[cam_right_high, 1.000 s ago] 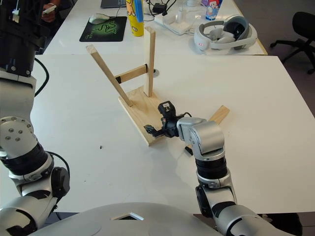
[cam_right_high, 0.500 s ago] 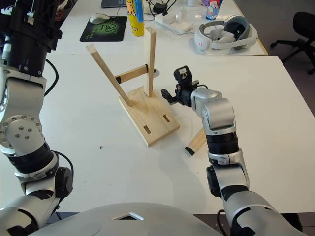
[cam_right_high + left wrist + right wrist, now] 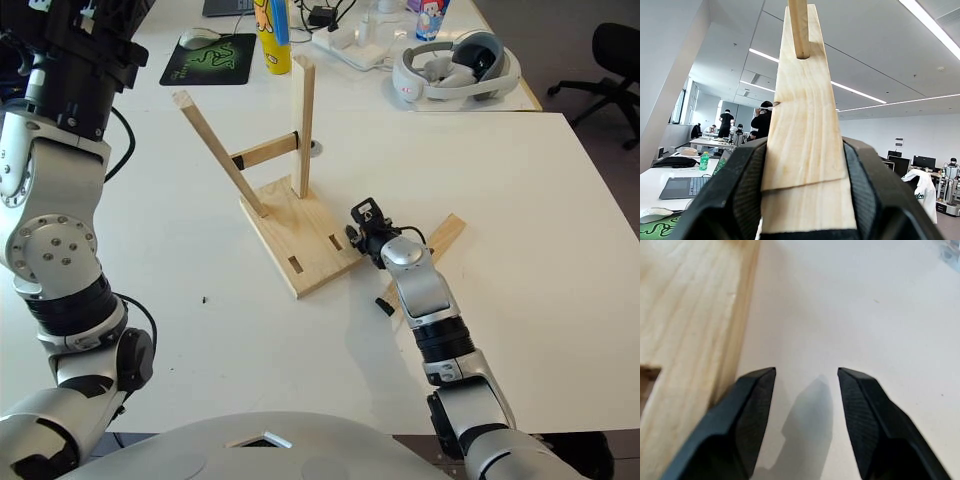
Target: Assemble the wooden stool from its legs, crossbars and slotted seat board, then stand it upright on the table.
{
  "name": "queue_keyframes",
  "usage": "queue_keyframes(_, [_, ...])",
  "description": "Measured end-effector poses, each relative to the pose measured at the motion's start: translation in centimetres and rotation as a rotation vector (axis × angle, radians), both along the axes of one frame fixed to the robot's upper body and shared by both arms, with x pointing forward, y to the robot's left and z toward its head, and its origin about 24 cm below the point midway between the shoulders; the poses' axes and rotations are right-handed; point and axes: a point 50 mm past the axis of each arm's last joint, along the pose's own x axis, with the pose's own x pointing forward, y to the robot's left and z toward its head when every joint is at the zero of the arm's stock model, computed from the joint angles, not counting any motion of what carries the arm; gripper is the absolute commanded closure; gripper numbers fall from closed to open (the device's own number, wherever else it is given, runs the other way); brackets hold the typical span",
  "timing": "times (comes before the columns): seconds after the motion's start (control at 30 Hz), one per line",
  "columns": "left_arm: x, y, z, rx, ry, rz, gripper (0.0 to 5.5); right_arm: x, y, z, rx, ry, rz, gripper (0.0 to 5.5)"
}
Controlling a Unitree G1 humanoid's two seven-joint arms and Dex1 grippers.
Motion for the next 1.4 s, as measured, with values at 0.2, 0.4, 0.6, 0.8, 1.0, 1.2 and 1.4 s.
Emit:
queue_keyframes(0.2, [-0.3, -0.3, 0.2, 0.000, -0.005, 0.001, 3.45, -2.4, 1.7, 0.3, 0.116, 0.103, 0.193, 3.16])
queue_keyframes(0.4, [-0.3, -0.2, 0.3, 0.002, -0.014, -0.002, 3.45, -4.8, 4.8, 1.9, 0.267, 0.167, 0.367, 3.16])
queue_keyframes(0.6, [-0.2, -0.2, 0.2, 0.004, -0.004, -0.051, 3.45, 1.8, 0.2, 5.8, 0.200, -0.084, 0.050, 3.16])
queue_keyframes(0.8, [-0.6, -1.9, -0.4, -0.122, 0.051, -0.266, 3.45, 5.4, -1.7, 15.0, 0.603, -0.308, 0.100, 3.16])
queue_keyframes(1.0, [-1.6, -5.0, -2.2, -0.284, 0.151, -0.611, 3.45, 3.7, -1.3, 22.3, 1.133, -0.247, 0.460, 3.16])
queue_keyframes(1.2, [-2.2, -8.3, -4.5, -0.184, 0.220, -0.852, 3.45, 1.0, -0.3, 25.0, 1.369, -0.046, 0.791, 2.47])
queue_keyframes(1.4, [-2.6, -8.5, -5.4, -0.151, 0.226, -0.846, 3.45, 0.6, -1.0, 25.6, 1.380, -0.026, 0.801, 2.10])
